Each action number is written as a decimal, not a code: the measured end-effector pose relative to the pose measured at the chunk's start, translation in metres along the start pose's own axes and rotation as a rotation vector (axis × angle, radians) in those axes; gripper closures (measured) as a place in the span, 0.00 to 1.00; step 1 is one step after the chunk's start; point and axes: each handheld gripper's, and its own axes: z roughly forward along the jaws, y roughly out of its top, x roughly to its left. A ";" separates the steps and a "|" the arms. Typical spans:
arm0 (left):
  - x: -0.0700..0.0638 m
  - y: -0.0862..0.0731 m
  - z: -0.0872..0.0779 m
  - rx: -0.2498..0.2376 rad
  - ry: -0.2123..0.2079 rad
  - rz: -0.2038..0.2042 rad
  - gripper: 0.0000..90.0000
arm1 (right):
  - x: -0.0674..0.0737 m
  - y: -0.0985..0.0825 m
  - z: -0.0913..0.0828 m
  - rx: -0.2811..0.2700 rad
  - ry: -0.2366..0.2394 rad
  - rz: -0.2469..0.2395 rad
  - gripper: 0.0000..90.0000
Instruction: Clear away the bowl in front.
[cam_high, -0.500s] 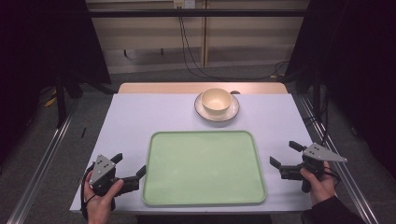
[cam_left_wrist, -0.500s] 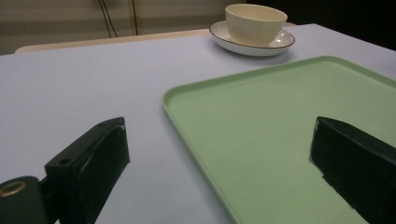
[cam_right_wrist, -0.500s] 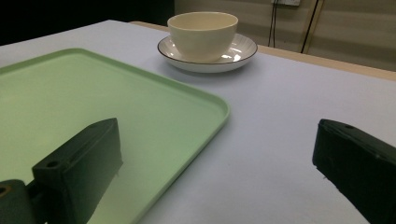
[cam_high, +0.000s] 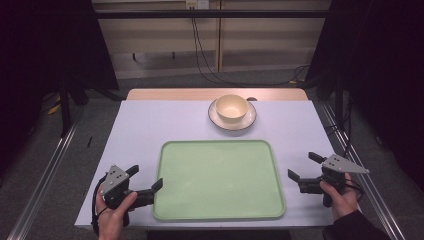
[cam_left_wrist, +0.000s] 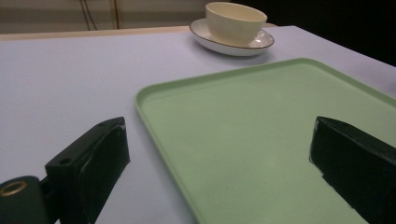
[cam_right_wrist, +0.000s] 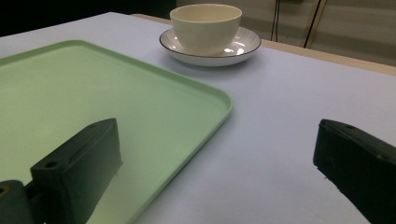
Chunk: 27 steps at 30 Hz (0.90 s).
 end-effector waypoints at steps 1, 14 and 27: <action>-0.004 0.001 0.003 0.006 -0.012 0.018 0.05 | -0.001 0.000 -0.001 0.000 0.005 0.001 0.01; -0.016 0.020 0.018 -0.010 -0.013 0.084 0.04 | -0.002 0.000 -0.003 0.012 -0.010 0.002 0.01; -0.020 0.034 0.041 -0.025 -0.035 0.154 0.05 | -0.002 -0.001 -0.003 -0.007 0.001 -0.008 0.01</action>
